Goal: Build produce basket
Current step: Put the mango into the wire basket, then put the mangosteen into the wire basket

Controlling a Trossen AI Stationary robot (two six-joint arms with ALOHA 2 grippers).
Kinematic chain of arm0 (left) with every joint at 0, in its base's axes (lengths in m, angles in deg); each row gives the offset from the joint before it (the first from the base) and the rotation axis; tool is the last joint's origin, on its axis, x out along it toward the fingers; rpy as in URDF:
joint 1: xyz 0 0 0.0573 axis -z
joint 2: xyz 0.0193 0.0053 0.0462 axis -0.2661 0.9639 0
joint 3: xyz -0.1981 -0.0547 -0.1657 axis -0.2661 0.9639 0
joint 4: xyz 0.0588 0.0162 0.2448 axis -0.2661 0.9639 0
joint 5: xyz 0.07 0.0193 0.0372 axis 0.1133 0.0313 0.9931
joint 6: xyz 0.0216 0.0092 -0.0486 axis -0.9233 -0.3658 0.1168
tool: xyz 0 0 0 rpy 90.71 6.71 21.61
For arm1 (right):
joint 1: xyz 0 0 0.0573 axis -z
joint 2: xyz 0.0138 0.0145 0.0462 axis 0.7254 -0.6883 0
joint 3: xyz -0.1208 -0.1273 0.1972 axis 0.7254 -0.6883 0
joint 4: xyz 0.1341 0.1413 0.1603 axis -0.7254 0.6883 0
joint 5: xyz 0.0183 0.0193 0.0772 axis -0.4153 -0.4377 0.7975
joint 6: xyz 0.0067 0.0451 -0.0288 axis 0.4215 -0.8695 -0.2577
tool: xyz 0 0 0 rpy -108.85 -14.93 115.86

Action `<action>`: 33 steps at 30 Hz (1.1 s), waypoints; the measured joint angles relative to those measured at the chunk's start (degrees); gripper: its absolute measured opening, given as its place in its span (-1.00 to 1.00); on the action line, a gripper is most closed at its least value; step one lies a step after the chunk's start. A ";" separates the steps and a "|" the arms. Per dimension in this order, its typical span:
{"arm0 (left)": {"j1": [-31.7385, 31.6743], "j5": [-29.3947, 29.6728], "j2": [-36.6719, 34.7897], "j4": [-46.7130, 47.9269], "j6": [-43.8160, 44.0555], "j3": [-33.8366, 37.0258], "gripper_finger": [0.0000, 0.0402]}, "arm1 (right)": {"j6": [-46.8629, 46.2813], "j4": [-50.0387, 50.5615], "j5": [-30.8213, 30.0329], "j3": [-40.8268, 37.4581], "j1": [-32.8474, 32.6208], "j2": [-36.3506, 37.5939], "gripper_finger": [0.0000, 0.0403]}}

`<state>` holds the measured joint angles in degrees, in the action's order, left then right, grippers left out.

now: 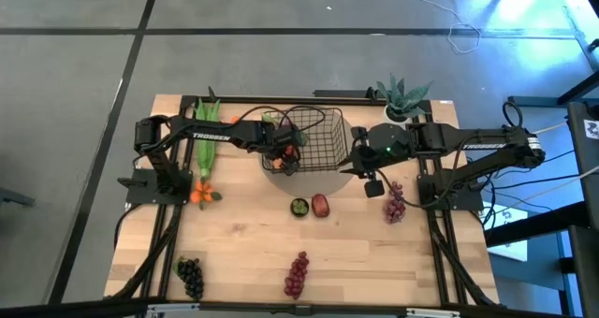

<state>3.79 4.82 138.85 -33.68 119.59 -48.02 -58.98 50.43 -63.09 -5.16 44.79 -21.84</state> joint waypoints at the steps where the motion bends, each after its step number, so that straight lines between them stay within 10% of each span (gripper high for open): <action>1: -0.01 0.01 0.00 0.00 0.00 0.00 0.53 | 0.00 0.00 0.00 0.00 0.00 0.00 -0.60; 14: -0.13 0.64 -0.15 1.91 0.07 -1.32 0.62 | 0.00 0.00 -0.02 0.00 0.00 0.00 -0.60; 33: 5.25 9.43 -0.28 26.20 0.28 -24.55 0.62 | 0.00 0.00 -0.02 0.00 0.00 0.00 -0.60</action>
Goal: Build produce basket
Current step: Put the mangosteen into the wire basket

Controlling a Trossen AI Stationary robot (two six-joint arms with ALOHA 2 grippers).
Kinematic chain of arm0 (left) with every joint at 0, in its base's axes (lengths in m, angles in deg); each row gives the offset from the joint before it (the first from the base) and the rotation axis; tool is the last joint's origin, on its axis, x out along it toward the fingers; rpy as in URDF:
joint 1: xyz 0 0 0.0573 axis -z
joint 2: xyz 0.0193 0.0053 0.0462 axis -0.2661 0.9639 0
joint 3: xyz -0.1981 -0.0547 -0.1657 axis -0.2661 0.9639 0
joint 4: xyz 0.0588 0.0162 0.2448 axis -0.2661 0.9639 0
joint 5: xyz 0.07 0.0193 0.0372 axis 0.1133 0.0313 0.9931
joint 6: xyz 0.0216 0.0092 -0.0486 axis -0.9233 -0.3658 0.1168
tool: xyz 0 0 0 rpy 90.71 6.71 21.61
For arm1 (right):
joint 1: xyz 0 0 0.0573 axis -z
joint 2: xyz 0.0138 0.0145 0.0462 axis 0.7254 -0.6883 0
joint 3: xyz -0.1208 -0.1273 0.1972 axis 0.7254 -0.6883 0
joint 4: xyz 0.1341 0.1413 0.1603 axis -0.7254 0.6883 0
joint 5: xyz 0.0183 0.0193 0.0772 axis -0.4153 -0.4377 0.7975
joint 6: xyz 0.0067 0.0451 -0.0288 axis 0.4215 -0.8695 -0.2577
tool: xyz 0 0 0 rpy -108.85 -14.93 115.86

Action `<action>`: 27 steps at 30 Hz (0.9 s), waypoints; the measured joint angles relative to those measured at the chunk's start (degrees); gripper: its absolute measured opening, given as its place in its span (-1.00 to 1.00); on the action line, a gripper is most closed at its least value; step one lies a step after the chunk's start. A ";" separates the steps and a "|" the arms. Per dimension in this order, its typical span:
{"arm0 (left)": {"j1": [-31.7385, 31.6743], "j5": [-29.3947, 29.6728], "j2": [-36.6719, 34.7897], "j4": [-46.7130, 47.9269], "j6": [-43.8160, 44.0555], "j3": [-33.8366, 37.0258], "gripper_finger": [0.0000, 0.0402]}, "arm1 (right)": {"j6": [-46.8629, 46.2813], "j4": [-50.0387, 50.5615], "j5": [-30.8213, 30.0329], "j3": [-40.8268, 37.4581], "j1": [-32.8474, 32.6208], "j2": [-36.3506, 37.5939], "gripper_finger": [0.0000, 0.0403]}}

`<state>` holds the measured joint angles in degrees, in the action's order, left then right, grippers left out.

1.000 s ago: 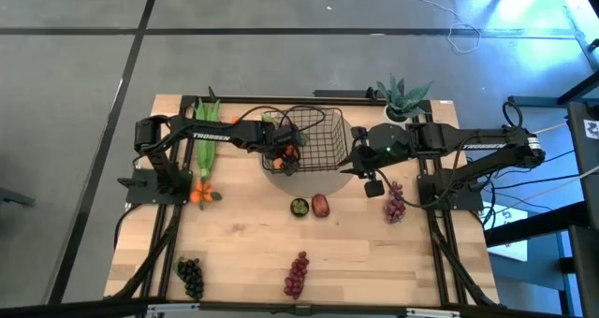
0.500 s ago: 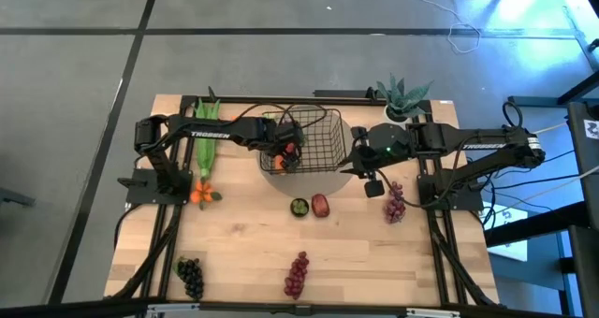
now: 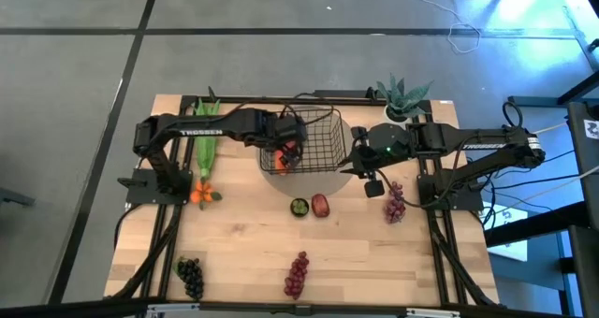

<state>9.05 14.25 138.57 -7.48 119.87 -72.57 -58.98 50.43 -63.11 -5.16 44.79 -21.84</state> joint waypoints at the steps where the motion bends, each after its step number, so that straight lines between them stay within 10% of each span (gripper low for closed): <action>1: 0.71 0.01 -0.02 1.66 0.00 -1.10 0.61 | 0.00 0.00 0.00 0.00 0.00 0.00 -0.60; 13: 13.83 -0.77 -0.09 8.90 10.39 -5.62 0.61 | 0.00 0.00 0.00 0.00 0.00 0.02 -0.60; 27: 32.09 -1.92 -0.09 20.25 47.26 -5.62 0.61 | -0.99 -0.21 0.02 0.00 -0.02 0.02 -0.60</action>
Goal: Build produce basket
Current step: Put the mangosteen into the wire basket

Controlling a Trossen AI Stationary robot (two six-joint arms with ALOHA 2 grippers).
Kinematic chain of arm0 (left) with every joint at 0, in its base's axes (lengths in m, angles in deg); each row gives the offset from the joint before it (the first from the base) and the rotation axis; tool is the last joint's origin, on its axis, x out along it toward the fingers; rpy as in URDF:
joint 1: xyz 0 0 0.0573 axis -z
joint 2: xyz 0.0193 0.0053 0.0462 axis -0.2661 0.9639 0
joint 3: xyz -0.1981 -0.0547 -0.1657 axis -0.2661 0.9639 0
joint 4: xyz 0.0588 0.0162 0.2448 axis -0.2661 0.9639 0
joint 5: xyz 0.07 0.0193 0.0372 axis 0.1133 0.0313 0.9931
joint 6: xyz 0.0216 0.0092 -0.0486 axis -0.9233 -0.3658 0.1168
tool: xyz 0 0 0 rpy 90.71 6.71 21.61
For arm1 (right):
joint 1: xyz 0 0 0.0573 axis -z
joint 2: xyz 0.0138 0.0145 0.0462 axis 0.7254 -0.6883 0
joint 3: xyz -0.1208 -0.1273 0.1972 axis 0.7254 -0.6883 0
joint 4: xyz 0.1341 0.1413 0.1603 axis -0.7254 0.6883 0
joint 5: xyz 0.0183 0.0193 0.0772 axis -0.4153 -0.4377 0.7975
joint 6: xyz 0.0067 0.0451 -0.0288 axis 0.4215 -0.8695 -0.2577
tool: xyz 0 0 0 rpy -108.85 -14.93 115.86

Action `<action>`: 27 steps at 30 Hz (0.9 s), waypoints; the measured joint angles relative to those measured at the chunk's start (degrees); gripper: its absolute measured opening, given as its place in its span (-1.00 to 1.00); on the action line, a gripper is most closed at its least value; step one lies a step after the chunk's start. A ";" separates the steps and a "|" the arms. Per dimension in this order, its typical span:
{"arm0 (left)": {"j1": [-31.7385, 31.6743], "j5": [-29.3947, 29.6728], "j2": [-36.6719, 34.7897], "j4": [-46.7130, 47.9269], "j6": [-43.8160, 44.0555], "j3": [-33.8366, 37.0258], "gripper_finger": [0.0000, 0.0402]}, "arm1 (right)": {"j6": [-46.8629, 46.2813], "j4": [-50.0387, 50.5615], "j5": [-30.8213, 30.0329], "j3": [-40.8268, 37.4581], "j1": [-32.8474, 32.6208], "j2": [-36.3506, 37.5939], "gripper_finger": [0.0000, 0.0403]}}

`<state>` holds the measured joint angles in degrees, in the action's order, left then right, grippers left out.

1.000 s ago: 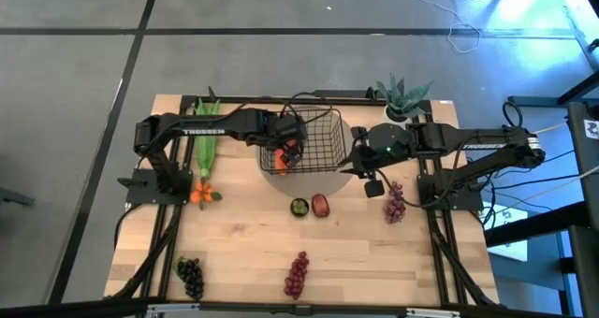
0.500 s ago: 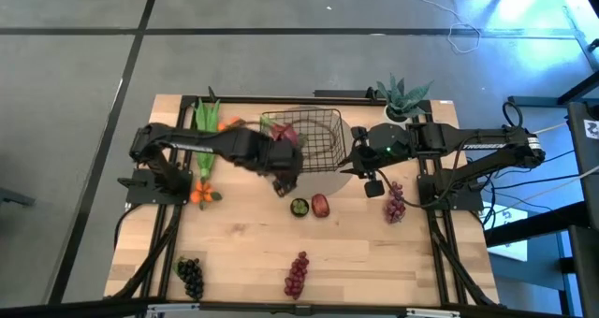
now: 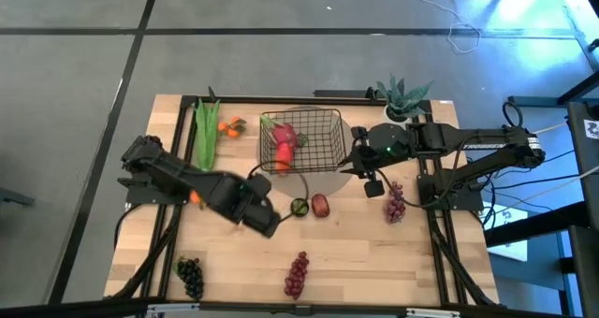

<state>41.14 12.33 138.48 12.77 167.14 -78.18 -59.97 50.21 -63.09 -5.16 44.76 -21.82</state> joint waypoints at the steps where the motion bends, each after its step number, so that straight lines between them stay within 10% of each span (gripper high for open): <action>1: 1.10 0.01 0.00 0.67 1.53 0.00 0.61 | -1.13 -0.10 0.02 0.00 0.02 0.00 -0.60; 11: 11.39 0.06 0.00 8.26 15.14 0.00 0.61 | -13.02 -6.39 0.21 0.00 0.02 -0.15 -0.60; 19: 18.45 0.08 0.00 8.26 24.20 0.00 0.61 | -12.50 -12.07 13.47 0.00 -0.82 -0.47 -0.60; 27: 24.31 1.66 0.00 8.26 36.90 0.10 0.61 | -17.26 -17.32 6.73 0.00 -5.88 -2.10 -0.60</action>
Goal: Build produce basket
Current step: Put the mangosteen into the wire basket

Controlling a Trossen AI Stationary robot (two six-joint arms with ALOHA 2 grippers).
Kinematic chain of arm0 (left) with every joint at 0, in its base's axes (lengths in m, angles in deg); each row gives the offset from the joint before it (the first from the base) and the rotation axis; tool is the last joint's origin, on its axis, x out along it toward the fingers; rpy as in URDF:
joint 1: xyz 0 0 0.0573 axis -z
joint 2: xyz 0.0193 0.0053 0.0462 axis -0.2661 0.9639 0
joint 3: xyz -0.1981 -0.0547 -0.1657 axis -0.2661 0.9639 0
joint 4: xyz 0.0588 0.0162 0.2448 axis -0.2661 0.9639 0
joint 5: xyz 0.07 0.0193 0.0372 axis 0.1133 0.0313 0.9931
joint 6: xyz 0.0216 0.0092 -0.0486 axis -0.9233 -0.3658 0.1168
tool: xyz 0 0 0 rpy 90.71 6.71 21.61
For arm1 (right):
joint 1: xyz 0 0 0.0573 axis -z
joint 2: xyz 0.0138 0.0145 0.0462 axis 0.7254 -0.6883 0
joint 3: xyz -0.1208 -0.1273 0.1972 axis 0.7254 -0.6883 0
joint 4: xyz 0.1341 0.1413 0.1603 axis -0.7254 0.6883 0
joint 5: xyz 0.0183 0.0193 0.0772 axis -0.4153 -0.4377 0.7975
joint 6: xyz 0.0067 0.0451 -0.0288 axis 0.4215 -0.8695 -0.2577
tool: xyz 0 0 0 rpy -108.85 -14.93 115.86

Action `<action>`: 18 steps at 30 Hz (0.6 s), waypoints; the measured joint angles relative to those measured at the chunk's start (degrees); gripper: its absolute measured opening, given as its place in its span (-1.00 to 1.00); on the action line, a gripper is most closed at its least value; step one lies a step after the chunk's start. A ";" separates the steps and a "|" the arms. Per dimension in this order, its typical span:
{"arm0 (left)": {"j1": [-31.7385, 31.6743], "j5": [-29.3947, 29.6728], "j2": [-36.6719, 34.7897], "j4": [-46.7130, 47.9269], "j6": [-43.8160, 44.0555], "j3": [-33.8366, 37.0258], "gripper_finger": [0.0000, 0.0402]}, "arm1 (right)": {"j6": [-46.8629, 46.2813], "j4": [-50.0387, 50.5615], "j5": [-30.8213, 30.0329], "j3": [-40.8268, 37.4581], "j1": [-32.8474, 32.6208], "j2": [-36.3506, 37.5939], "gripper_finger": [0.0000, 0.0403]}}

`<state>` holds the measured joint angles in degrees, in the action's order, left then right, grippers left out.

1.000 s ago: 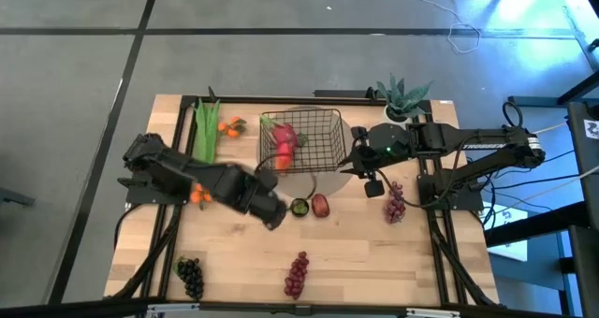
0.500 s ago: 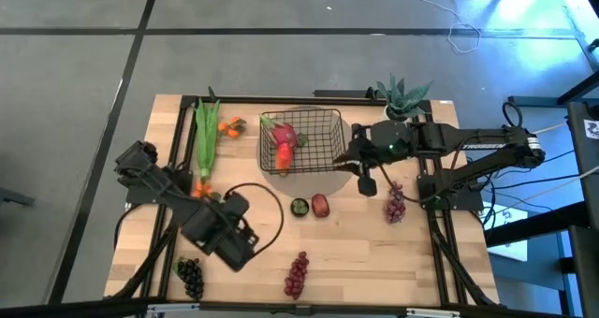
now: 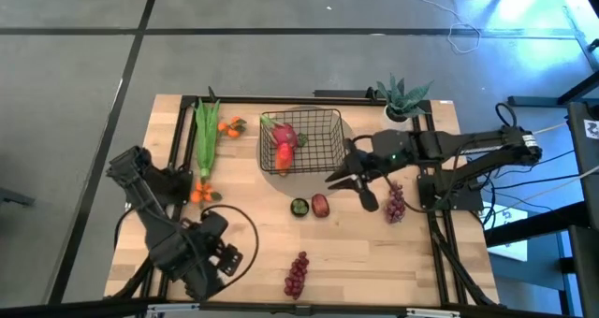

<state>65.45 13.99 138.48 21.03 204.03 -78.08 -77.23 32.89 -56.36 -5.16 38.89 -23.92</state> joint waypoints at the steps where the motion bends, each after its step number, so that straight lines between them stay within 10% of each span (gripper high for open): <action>1: 0.80 1.17 0.00 0.01 1.44 0.24 0.61 | -0.19 -0.74 -1.03 0.00 -0.68 -0.50 -0.60; 18: 6.28 2.77 0.00 -1.47 17.43 8.57 0.61 | -2.72 -3.45 -1.85 0.00 -1.49 -16.18 -0.60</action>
<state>71.72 16.75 138.48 19.56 221.46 -69.51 -79.95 29.44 -58.21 -5.16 37.40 -40.10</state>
